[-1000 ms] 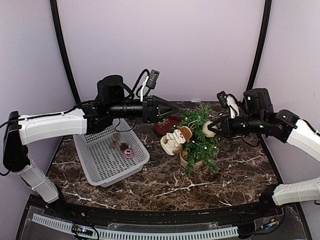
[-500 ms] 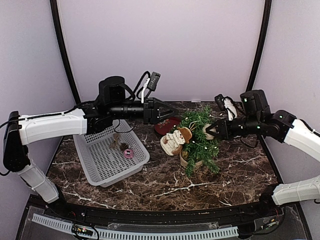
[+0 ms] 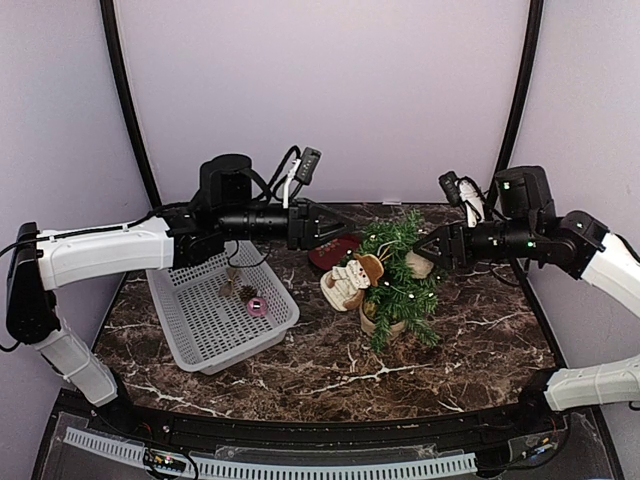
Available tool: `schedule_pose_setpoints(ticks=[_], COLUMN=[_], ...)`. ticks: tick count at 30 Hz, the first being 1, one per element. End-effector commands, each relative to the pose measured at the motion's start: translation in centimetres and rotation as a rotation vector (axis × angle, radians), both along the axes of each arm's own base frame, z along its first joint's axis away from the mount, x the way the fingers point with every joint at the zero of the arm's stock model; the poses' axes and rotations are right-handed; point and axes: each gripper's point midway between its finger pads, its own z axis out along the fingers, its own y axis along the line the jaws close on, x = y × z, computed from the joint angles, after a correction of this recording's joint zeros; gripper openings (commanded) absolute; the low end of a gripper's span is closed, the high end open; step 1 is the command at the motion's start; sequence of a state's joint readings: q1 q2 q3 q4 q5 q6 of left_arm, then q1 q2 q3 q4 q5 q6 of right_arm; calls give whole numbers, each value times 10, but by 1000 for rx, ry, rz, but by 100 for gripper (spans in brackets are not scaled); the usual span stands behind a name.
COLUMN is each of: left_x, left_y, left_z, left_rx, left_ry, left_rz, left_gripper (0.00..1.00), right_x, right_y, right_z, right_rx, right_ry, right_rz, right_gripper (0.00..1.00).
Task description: Decorate the small christmas tree
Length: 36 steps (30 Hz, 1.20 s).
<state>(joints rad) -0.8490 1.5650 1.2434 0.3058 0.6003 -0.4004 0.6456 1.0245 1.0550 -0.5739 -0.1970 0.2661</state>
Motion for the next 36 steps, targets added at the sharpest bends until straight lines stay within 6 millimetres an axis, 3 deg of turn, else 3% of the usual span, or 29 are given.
schedule_pose_setpoints(ticks=[1, 4, 6, 9, 12, 15, 20, 24, 28, 29, 36], left_x=[11, 41, 48, 30, 22, 18, -7, -36, -53, -56, -52], left_y=[22, 53, 74, 81, 89, 97, 85, 69, 57, 54, 36], left_z=[11, -3, -21, -44, -80, -96, -119, -125, -131, -133, -146], left_rx=[-3, 35, 71, 167, 293, 312, 286, 223, 185, 185, 151], left_ry=[44, 158, 225, 204, 252, 283, 332, 322, 329, 331, 355], left_rz=[80, 226, 292, 272, 305, 328, 254, 171, 144, 145, 149], left_gripper=[47, 49, 49, 49, 49, 48, 45, 44, 43, 43, 42], right_x=[-3, -7, -9, -5, 6, 19, 52, 80, 95, 98, 110], right_y=[-5, -8, -12, -22, -32, -41, -76, -97, -95, -91, -73], right_z=[34, 44, 52, 58, 58, 54, 56, 32, -6, -8, -47], right_rx=[46, 60, 75, 95, 130, 169, 258, 307, 324, 347, 430], right_ry=[-80, -100, -118, -133, -109, -73, -41, 15, 81, 76, 169], right_rz=[-4, -2, -16, -66, -98, -130, -252, -328, -325, -309, -236], right_gripper=[70, 80, 85, 88, 88, 87, 85, 79, 75, 75, 70])
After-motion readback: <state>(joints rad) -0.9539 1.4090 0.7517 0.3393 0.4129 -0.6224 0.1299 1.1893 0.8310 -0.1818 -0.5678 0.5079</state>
